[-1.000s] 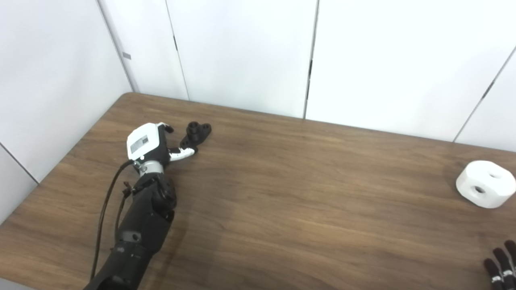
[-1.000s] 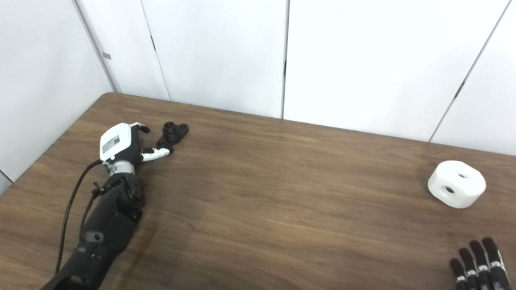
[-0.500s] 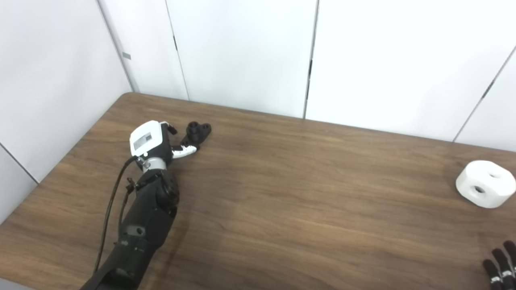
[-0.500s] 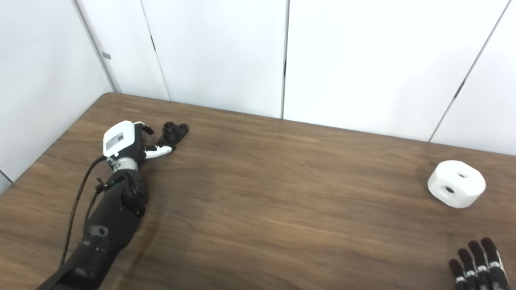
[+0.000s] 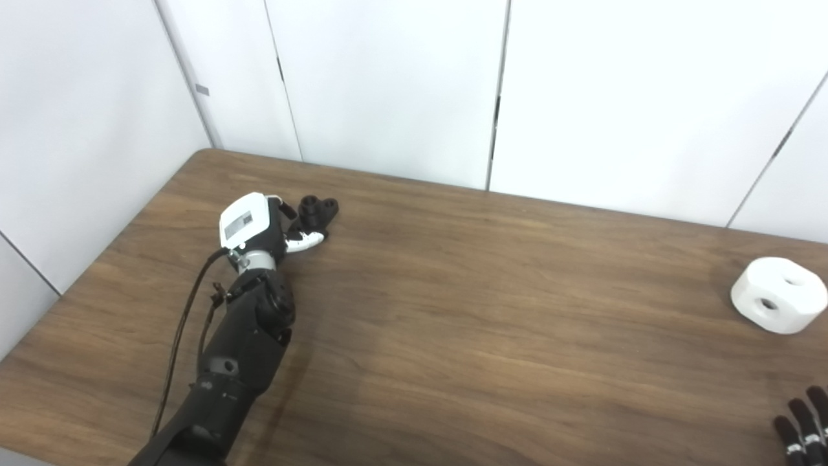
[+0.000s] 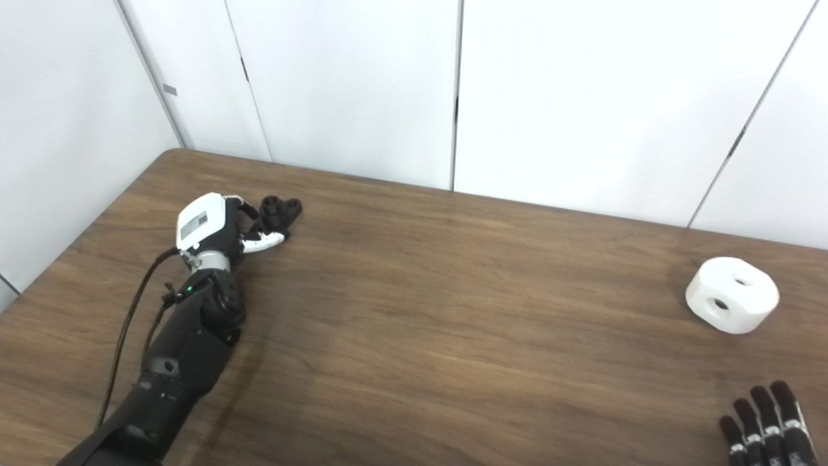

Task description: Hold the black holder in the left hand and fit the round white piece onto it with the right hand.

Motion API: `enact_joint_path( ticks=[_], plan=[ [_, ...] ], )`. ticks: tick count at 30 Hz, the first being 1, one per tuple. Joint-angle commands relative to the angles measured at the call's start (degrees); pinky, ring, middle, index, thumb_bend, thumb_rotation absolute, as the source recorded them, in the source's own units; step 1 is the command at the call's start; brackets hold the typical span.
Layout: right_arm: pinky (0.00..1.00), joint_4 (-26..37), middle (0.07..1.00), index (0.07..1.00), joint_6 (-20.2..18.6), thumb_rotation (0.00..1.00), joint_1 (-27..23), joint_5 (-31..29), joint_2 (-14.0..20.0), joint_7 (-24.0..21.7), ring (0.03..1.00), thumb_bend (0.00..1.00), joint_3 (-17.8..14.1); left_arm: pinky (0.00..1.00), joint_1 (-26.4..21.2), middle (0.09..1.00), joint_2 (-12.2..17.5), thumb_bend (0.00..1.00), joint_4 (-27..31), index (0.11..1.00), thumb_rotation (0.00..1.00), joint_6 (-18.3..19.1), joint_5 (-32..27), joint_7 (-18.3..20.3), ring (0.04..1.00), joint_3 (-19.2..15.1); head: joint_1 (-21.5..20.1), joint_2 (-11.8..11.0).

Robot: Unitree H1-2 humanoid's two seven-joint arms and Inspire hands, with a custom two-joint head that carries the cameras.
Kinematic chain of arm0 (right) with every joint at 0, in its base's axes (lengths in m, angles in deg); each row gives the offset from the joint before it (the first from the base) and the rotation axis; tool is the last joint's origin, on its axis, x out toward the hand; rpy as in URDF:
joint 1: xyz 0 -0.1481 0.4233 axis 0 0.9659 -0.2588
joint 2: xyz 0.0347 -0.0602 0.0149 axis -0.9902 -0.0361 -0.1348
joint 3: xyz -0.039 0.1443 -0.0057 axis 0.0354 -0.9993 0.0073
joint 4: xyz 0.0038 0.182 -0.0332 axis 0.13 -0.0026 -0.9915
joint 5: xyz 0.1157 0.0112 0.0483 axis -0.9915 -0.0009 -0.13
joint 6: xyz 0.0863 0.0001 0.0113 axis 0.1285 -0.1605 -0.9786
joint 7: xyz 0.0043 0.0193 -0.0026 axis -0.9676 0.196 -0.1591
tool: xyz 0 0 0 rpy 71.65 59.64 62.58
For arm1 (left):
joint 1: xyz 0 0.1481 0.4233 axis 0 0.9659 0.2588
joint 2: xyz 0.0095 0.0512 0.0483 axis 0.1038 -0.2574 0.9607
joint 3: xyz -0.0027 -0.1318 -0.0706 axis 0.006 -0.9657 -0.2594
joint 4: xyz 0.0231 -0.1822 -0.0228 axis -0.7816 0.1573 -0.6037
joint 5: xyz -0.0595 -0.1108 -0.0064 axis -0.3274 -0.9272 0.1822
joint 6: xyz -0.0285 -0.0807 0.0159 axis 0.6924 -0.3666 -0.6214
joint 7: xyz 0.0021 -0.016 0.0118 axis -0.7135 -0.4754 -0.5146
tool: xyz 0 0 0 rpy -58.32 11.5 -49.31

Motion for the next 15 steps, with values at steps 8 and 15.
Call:
enact_joint_path(
  ticks=[8, 15],
  plan=[
    [1.00, 0.9, 1.000, 1.000, -2.4, 1.00, 1.1, -1.0, 0.2, 0.7, 1.000, 0.57, 0.3, 0.94, -2.4, 0.803, 1.2, 0.84, 0.4, 0.585, 0.33, 0.1, -1.4, -1.2, 0.879, -0.2, -0.1, 0.3],
    [1.00, 1.3, 1.000, 1.000, -2.7, 1.00, 1.1, -1.1, 0.2, 1.0, 1.000, 0.55, 0.3, 0.94, -2.1, 0.797, 1.4, 0.83, 0.4, 0.568, 0.31, -0.1, -1.8, -1.7, 0.880, 0.2, -0.2, 0.6]
  ],
)
